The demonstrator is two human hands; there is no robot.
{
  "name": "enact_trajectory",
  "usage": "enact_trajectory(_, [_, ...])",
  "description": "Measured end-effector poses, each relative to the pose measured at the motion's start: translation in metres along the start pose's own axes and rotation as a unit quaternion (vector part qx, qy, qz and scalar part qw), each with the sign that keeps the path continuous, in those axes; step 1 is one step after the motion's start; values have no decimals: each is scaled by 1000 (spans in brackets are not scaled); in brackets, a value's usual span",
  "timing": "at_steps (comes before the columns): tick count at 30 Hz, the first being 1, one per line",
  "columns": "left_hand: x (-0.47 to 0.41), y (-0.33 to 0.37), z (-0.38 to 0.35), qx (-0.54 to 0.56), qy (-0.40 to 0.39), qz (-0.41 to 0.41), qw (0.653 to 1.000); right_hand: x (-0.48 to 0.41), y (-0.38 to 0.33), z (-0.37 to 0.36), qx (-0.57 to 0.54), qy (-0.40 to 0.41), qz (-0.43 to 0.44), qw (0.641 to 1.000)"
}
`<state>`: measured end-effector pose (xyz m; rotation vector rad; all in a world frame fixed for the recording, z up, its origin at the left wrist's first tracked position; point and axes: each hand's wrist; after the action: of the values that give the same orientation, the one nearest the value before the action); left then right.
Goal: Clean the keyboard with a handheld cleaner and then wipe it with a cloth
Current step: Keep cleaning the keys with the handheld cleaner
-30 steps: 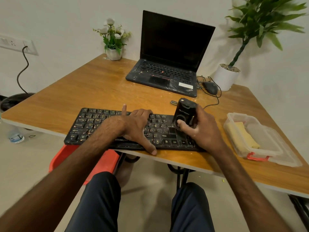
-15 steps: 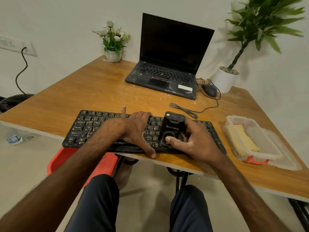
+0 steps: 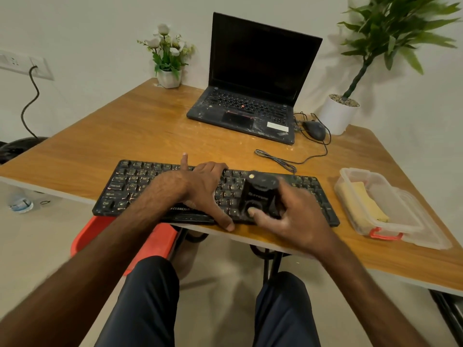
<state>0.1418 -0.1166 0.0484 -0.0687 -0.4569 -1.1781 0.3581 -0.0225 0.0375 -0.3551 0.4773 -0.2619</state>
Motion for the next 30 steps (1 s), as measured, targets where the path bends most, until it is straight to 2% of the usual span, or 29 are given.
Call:
enact_trajectory(3, [1,1,2,-7,-3,2,1000,-8,9,5,3,46,-41,998])
enact_trajectory(5, [2,1,5,-12,-4,3,1000,-5,-1,-1,-41,20,-12,999])
enact_trajectory(8, [2,1,7,-14,-10,7,1000,1,-13,-11,-25,-8,56,998])
enact_trajectory(12, [4,4,12,-28,-27,22,999,-14,-2,-4,40,32,2,999])
enact_trajectory(16, [5,7,16,-38,-50,23,998,-9,-14,-15,-33,-6,44,998])
enact_trajectory(18, [7,9,17,-41,-53,25,997,-9,-13,-16,-3,-3,55,998])
enact_trajectory(22, [9,9,15,-50,-39,30,998,-18,-3,-10,29,38,12,999])
enact_trajectory(25, [11,9,14,-37,-38,26,998,-10,-14,-16,4,-3,71,997])
enact_trajectory(27, [12,9,14,-34,-36,23,999,-8,-17,-17,37,-13,98,994])
enact_trajectory(30, [11,9,12,-39,-30,25,998,-19,-6,-10,58,34,45,997])
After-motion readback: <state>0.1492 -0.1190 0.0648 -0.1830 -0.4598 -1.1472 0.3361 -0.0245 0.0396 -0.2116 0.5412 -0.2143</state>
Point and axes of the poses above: each hand's wrist, its own x-axis away from the middle knuckle, its own z-axis out of the back of the hand, y = z × x, and after that the axes turned 5 degrees about z, right-handed
